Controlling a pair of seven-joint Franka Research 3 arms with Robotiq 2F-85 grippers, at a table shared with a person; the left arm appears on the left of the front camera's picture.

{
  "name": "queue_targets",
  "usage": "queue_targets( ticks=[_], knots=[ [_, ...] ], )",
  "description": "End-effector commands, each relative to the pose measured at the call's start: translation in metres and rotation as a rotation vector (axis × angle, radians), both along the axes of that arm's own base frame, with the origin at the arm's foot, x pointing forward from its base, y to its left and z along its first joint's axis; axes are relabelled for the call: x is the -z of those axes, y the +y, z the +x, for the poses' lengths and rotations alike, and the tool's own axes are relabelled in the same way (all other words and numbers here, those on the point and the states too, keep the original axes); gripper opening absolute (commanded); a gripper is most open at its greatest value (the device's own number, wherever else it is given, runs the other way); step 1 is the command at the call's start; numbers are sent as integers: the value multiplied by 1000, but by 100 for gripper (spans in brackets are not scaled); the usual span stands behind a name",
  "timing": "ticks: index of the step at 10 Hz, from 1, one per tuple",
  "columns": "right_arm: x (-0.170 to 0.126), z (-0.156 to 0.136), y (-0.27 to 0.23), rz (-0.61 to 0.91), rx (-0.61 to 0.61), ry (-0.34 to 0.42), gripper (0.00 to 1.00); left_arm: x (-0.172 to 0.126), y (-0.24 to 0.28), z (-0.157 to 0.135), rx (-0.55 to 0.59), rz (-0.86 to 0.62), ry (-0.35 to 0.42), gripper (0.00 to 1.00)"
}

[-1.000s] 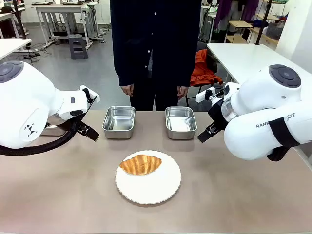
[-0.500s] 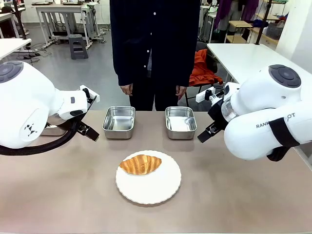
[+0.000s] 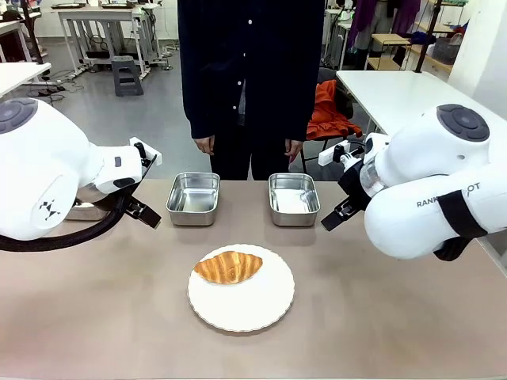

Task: Place the bread in the container.
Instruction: Place the Butter Roll into the Airtight Container indicated by the human.

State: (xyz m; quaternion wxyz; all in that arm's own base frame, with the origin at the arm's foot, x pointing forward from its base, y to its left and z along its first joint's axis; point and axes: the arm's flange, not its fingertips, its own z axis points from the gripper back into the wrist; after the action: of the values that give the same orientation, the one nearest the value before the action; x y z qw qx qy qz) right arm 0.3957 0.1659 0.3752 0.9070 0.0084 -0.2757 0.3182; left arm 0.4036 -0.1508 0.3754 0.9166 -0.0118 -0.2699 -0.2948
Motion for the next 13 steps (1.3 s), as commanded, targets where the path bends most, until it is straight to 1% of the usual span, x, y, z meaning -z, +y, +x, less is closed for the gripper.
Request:
queue_targets(
  ticks=[1, 2, 3, 4, 5, 6, 7, 8, 9, 10, 11, 12, 13],
  knots=[
    [-41, 10, -5, 3, 14, -14, 100, -40, 17, 2, 0, -36, -4, 100],
    [-65, 20, -14, 11, 14, -16, 100, -61, 27, 7, -5, -50, 12, 100],
    [-87, 30, -28, 39, 9, -5, 100, -79, 47, 15, 14, -118, 47, 100],
    [-109, 37, -48, 71, -3, 5, 100, -97, 67, 20, 27, -124, 68, 100],
    [-131, 43, -79, 101, -26, 4, 100, -115, 96, 26, 73, -162, 98, 100],
    [-148, 45, -108, 140, -84, 4, 100, -131, 121, 29, 123, -196, 122, 100],
    [-162, 48, -139, 180, -142, -3, 100, -141, 154, 31, 238, -255, 126, 100],
    [-168, 50, -168, 201, -197, 10, 100, -147, 187, 35, 306, -315, 118, 100],
    [-168, 55, -194, 221, -211, 9, 100, -150, 221, 34, 385, -331, 84, 100],
    [-161, 58, -214, 210, -232, -3, 100, -148, 244, 38, 400, -380, 66, 100],
    [-153, 61, -225, 177, -295, -14, 100, -144, 259, 39, 434, -389, 41, 100],
    [-147, 62, -228, 213, -299, -41, 100, -140, 258, 36, 493, -396, 17, 100],
    [-163, 45, -222, 196, -229, -14, 100, -153, 253, 20, 394, -363, 29, 100]
  ],
)
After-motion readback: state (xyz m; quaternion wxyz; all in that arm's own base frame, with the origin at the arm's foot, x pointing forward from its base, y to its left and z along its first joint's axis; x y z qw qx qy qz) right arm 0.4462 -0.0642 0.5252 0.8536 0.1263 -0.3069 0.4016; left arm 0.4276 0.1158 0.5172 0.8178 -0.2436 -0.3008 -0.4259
